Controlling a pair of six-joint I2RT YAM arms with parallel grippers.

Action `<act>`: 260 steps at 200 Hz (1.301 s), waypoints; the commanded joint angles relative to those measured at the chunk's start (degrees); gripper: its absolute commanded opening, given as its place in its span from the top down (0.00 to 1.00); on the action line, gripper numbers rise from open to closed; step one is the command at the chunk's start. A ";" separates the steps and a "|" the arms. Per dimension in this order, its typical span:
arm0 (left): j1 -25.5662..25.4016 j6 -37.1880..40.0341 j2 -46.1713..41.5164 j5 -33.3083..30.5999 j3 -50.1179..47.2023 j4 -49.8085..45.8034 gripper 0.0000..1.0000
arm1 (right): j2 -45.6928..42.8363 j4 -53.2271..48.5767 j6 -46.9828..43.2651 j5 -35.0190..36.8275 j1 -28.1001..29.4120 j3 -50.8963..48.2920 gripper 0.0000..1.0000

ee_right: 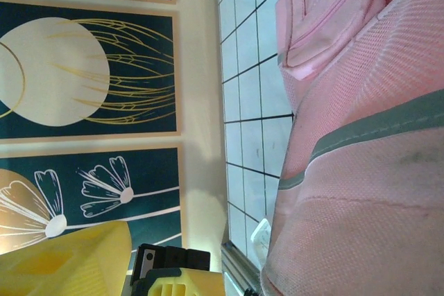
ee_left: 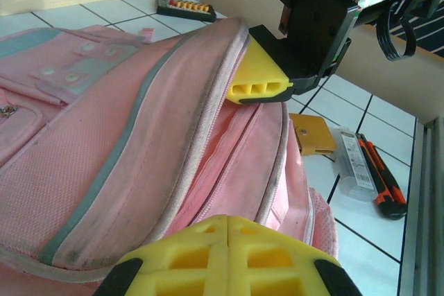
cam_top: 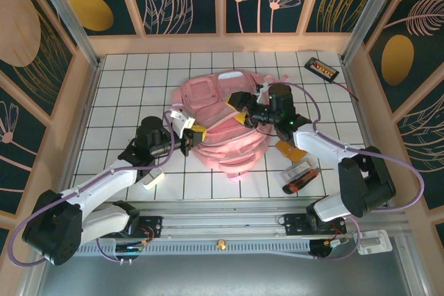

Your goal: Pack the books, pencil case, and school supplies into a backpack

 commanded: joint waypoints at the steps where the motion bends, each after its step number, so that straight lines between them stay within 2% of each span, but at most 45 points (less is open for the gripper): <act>1: -0.15 -1.38 -0.53 2.12 0.80 1.52 1.00 | -1.86 -0.67 -1.38 1.18 0.33 1.01 0.24; 20: -0.19 0.67 -0.18 0.50 1.46 -1.40 1.00 | -2.39 0.28 -0.57 0.88 -0.62 -0.33 0.26; 35: -0.19 3.91 -0.80 -4.19 1.47 -5.44 1.00 | -2.31 0.23 -0.47 0.62 -0.78 -0.02 0.37; 42: -0.16 5.05 -1.58 -5.87 0.92 -6.48 0.85 | -2.26 0.03 -0.64 0.47 -0.76 0.29 0.48; 47: -0.17 5.78 -2.24 -6.85 0.39 -6.82 0.70 | -2.17 0.02 -0.75 0.30 -0.79 0.40 0.61; 48: -0.14 5.90 -2.35 -7.03 0.20 -6.87 0.67 | -2.15 0.02 -0.75 0.27 -0.81 0.53 0.61; 49: -0.16 6.06 -2.45 -7.21 0.06 -6.90 0.66 | -2.14 0.02 -0.75 0.26 -0.77 0.53 0.68; 51: -0.19 6.39 -2.77 -7.41 -0.20 -7.01 0.63 | -2.13 0.02 -0.68 0.20 -0.88 0.59 0.73; 61: -0.15 8.17 -3.87 -8.31 -1.69 -7.36 0.50 | -2.32 -0.22 -0.88 0.07 -1.00 1.07 0.90; 68: -0.19 8.57 -4.29 -9.17 -2.37 -7.37 0.44 | -2.30 -0.66 -1.06 0.07 -1.20 1.62 0.95; 84: -0.14 8.98 -3.52 -8.55 -1.97 -7.30 0.41 | -2.24 -2.14 -1.93 -0.34 -1.46 3.33 0.98; 111: -0.13 9.45 0.63 -6.78 -1.61 -5.31 0.40 | -2.08 -2.66 -1.94 -1.29 -1.57 5.59 1.00; 154: -0.14 10.32 8.90 -4.95 -1.32 -0.55 0.44 | -1.77 -2.10 -1.46 -2.38 -1.82 5.63 1.00; 212: -0.19 13.93 12.15 -6.51 1.18 0.21 0.49 | -1.55 -1.10 -0.89 -3.09 -2.08 4.97 1.00; 232: -0.15 14.43 13.96 -5.53 2.48 -0.70 0.58 | -1.20 -0.82 -0.75 -3.10 -2.11 5.03 1.00; 245: -0.19 14.39 14.88 -5.04 2.88 -1.07 0.75 | -1.07 -0.79 -0.66 -3.10 -2.06 4.99 1.00; 260: -0.15 14.29 15.11 -4.34 2.75 -0.84 0.80 | -1.07 -0.92 -0.83 -2.92 -2.07 5.05 1.00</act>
